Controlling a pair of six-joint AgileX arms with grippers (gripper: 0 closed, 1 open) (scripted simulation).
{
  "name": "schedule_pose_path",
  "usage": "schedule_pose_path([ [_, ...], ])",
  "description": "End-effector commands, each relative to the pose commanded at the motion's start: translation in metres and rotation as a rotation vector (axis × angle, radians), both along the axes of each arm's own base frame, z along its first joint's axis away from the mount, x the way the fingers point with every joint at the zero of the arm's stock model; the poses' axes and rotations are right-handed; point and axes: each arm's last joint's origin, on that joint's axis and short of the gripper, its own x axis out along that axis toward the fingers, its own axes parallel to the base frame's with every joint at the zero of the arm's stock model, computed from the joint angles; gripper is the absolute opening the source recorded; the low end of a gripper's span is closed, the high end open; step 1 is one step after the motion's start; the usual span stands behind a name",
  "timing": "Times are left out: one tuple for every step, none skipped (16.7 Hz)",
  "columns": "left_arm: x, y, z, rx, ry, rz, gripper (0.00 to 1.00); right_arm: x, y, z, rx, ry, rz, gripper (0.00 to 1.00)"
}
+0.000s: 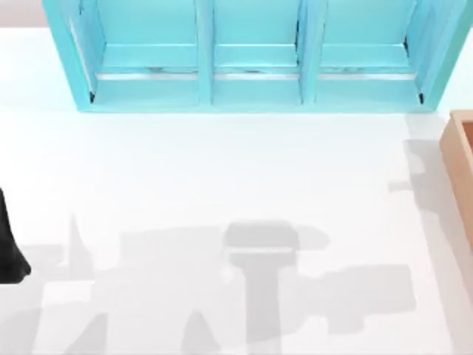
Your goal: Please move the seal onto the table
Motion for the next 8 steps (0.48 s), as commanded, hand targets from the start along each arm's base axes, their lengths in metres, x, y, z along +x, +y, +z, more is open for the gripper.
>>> schedule_pose_path([
  [0.000, 0.000, 0.000, 0.000, 0.000, 0.000, 1.00, -0.004, 0.008, 0.008, 0.001, -0.002, 0.001, 0.00],
  [0.000, 0.000, 0.000, 0.000, 0.000, 0.000, 1.00, -0.007, 0.014, 0.015, 0.001, -0.004, 0.001, 0.00],
  [0.000, 0.000, 0.000, 0.000, 0.000, 0.000, 1.00, -0.009, 0.017, 0.019, 0.001, -0.005, 0.001, 0.00],
  [0.000, 0.000, 0.000, 0.000, 0.000, 0.000, 1.00, -0.010, 0.019, 0.020, 0.001, -0.004, 0.002, 0.00],
  [0.000, 0.000, 0.000, 0.000, 0.000, 0.000, 1.00, -0.010, 0.019, 0.020, 0.001, -0.004, 0.002, 0.00],
  [0.000, 0.000, 0.000, 0.000, 0.000, 0.000, 1.00, -0.010, 0.019, 0.020, 0.001, -0.004, 0.002, 0.00],
  [0.000, 0.000, 0.000, 0.000, 0.000, 0.000, 1.00, -0.010, 0.019, 0.020, 0.001, -0.004, 0.002, 0.00],
  [0.000, 0.000, 0.000, 0.000, 0.000, 0.000, 1.00, -0.009, 0.018, 0.019, 0.002, 0.000, -0.003, 0.00],
])
